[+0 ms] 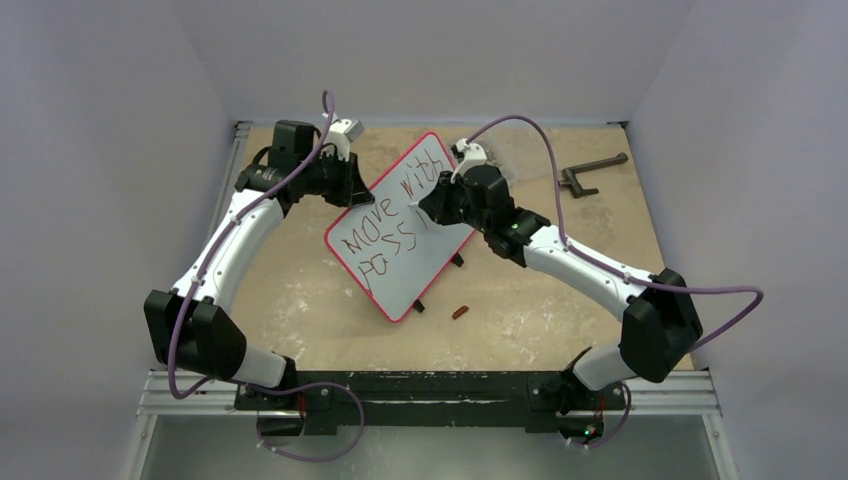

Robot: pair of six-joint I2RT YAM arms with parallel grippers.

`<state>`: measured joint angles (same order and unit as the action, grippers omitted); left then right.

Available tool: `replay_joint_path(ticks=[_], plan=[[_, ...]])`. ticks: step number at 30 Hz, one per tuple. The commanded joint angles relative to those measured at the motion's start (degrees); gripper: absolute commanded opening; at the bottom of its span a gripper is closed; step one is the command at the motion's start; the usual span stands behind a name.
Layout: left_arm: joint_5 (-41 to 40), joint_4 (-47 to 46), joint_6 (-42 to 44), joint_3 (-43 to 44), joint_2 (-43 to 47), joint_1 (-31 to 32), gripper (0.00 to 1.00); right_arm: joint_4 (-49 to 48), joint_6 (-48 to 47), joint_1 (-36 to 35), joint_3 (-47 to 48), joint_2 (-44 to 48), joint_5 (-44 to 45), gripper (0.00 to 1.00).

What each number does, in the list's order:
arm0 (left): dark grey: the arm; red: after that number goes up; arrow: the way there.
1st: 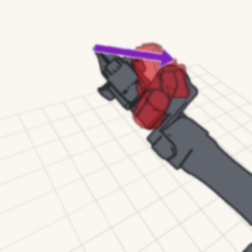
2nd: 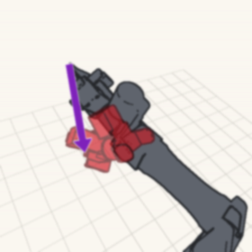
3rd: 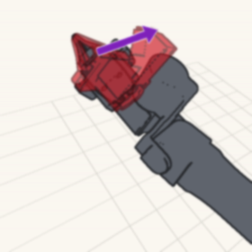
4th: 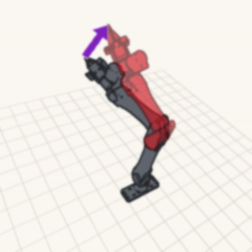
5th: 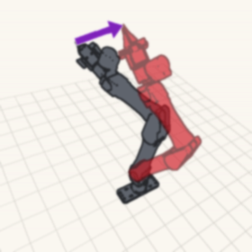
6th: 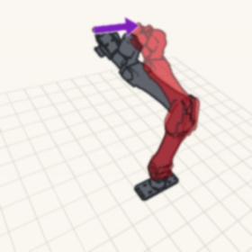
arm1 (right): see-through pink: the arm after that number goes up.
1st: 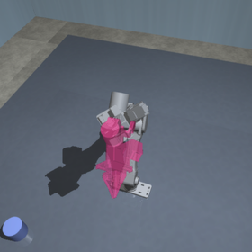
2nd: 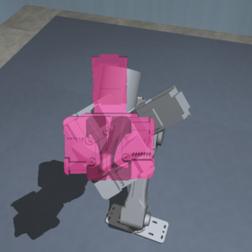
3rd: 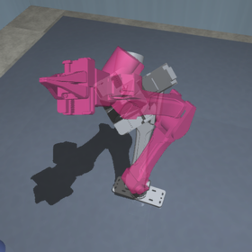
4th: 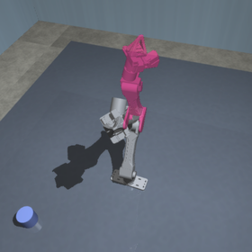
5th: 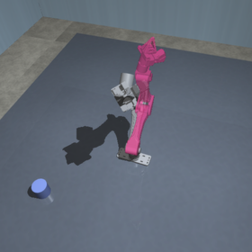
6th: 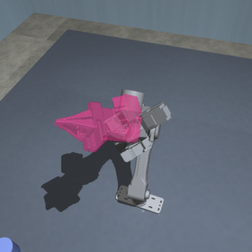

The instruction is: Write a sentence on the whiteboard

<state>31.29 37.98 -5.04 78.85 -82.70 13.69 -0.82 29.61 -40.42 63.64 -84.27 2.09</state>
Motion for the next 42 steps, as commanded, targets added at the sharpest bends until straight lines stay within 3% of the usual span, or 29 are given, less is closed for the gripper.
replay_joint_path(ticks=[1, 19, 30, 42], plan=[[-4.1, 0.6, 3.3, 0.8, 1.2, 0.3, 0.0, 0.0, 0.3, 0.1, 0.2, 0.0, 2.2, 0.0], [-4.2, 0.7, 3.4, 0.8, 1.0, 0.3, 0.0, 2.0, 0.8, 1.6, 0.3, 4.3, 0.4, 0.0], [-4.1, 0.7, 3.3, 0.7, 1.2, 0.3, 0.0, 2.5, 1.9, 3.5, -0.6, 2.0, 3.4, 0.0], [-4.3, 0.7, 3.4, 0.8, 1.0, 0.3, 0.0, -0.1, 3.2, 4.4, 0.0, -1.3, 0.5, 0.0]])
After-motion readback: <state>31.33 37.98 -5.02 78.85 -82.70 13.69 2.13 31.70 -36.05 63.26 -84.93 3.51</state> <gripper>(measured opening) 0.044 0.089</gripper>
